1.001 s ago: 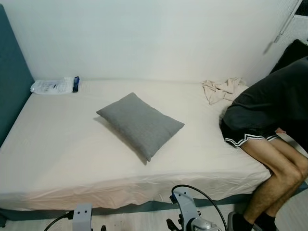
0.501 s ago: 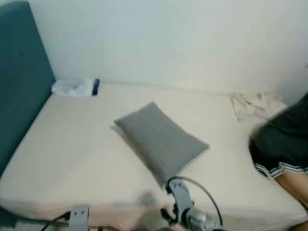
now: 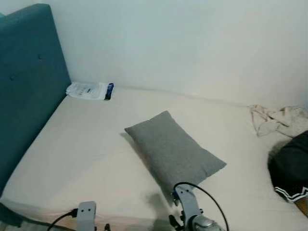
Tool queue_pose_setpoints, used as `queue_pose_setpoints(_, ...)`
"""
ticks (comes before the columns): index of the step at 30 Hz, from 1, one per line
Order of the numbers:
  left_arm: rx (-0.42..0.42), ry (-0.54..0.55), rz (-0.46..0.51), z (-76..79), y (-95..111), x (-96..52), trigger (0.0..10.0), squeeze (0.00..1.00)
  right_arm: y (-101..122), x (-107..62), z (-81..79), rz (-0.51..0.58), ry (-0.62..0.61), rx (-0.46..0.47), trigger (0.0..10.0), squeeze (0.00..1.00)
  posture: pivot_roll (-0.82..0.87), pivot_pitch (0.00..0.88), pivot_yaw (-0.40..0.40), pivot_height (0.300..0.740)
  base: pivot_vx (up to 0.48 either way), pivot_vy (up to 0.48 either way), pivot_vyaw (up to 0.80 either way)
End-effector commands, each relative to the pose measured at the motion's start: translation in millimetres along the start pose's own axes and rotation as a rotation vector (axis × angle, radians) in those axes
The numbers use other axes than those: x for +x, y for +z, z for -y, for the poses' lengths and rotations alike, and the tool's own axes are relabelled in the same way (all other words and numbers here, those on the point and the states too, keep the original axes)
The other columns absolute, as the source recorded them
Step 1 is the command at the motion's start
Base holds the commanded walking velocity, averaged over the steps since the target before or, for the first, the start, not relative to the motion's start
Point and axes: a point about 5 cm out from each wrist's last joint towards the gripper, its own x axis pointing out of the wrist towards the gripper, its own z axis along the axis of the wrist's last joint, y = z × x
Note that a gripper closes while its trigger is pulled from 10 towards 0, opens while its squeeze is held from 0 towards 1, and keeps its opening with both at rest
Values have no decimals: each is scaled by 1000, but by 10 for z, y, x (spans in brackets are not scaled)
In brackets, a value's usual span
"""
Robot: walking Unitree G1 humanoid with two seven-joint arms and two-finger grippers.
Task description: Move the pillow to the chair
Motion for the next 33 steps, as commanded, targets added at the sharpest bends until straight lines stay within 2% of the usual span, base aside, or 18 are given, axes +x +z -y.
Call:
queue_pose_setpoints(1, 6, 3, -15, -7, -28, -7, 10000, 0, 81, 3, 43, 23, -28, 21, 10000, 0, 81, 58, -81, 740, 0, 0, 0)
queue_pose_setpoints(8, 23, 1, -40, 5, -32, 3, 10000, 0, 136, 11, 18, 30, -25, 9, 10000, 0, 83, 55, -83, 740, -71, 0, 0)
queue_pose_setpoints(27, 68, -17, -54, 45, -46, 5, 10000, 0, 137, 20, -40, 20, -6, -13, 10000, 0, 86, 42, -83, 740, -336, 0, 0)
queue_pose_setpoints(33, 79, -48, -54, 73, -43, 8, 10000, 0, 127, 20, -47, 15, -2, -16, 10000, 0, 82, 49, -81, 740, 0, 0, 0)
